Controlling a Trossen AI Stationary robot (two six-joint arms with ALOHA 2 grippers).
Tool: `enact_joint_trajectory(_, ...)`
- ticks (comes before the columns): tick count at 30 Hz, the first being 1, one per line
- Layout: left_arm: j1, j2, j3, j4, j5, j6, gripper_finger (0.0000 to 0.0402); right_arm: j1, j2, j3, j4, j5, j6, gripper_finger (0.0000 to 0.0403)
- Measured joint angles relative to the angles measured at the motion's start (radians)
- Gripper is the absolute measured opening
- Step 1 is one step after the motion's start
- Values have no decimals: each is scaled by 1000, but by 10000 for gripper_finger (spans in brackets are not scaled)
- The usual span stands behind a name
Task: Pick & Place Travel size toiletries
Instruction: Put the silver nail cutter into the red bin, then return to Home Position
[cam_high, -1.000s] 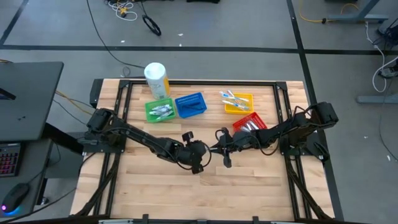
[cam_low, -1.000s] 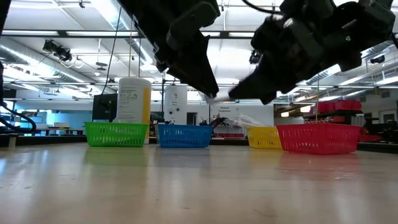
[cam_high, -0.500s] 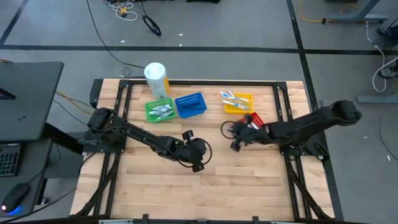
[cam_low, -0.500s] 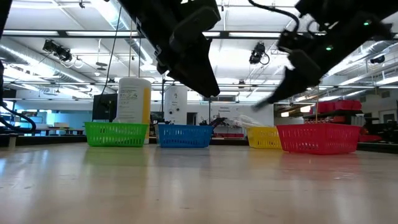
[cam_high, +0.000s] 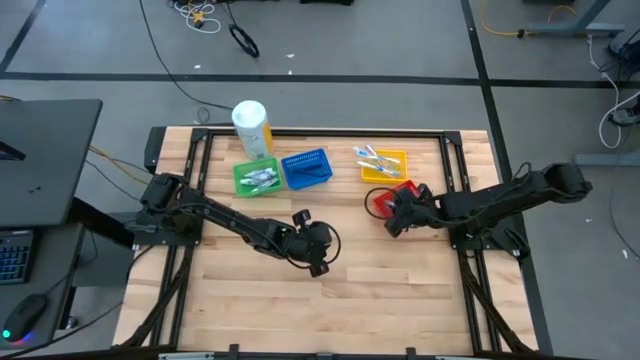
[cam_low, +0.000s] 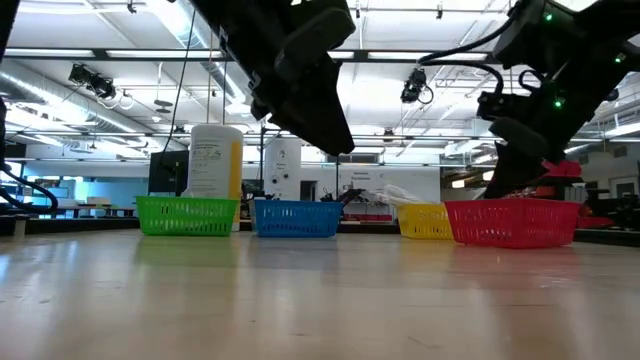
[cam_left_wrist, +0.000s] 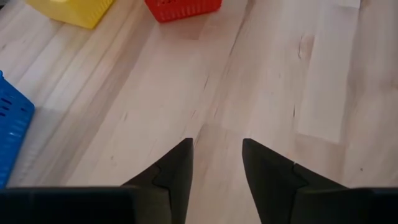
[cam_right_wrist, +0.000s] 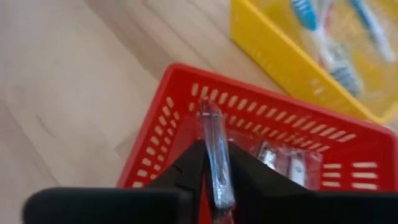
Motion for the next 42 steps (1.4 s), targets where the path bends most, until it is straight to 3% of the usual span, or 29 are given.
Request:
enact_joint_trajectory(8, 0, 0, 0, -8, 1, -19, 144, -13, 8, -1, 35, 12, -31, 136)
enact_joint_trajectory(11, 0, 0, 0, -29, 4, 10, 144, -12, 8, 28, 34, 9, -62, 148)
enact_joint_trajectory(14, -1, -37, -2, -110, -47, -78, 144, 5, 8, 78, 32, 9, -91, 150)
enact_joint_trajectory(18, -1, -163, 0, -294, -143, -147, 144, 54, 7, 165, 40, 8, -187, 150)
enact_joint_trajectory(24, -39, -418, -27, -532, -380, -163, 144, 179, 7, 244, 71, -24, -345, 128)
enact_joint_trajectory(27, -55, -563, -101, -567, -413, -146, 144, 234, 3, 277, 79, -110, -429, 116)
enact_joint_trajectory(31, -63, -802, -266, -562, -388, -157, 144, 293, -45, 306, 97, -122, -550, 106)
enact_joint_trajectory(35, -73, -1052, -500, -401, -313, -116, 144, 311, -150, 252, 143, -160, -673, 103)
enact_joint_trajectory(39, -73, -1277, -765, 47, -79, 174, 144, 294, -280, 104, 329, -301, -782, 103)
enact_joint_trajectory(42, -62, -1408, -949, 347, 96, 390, 144, 272, -406, -19, 443, -291, -815, 103)
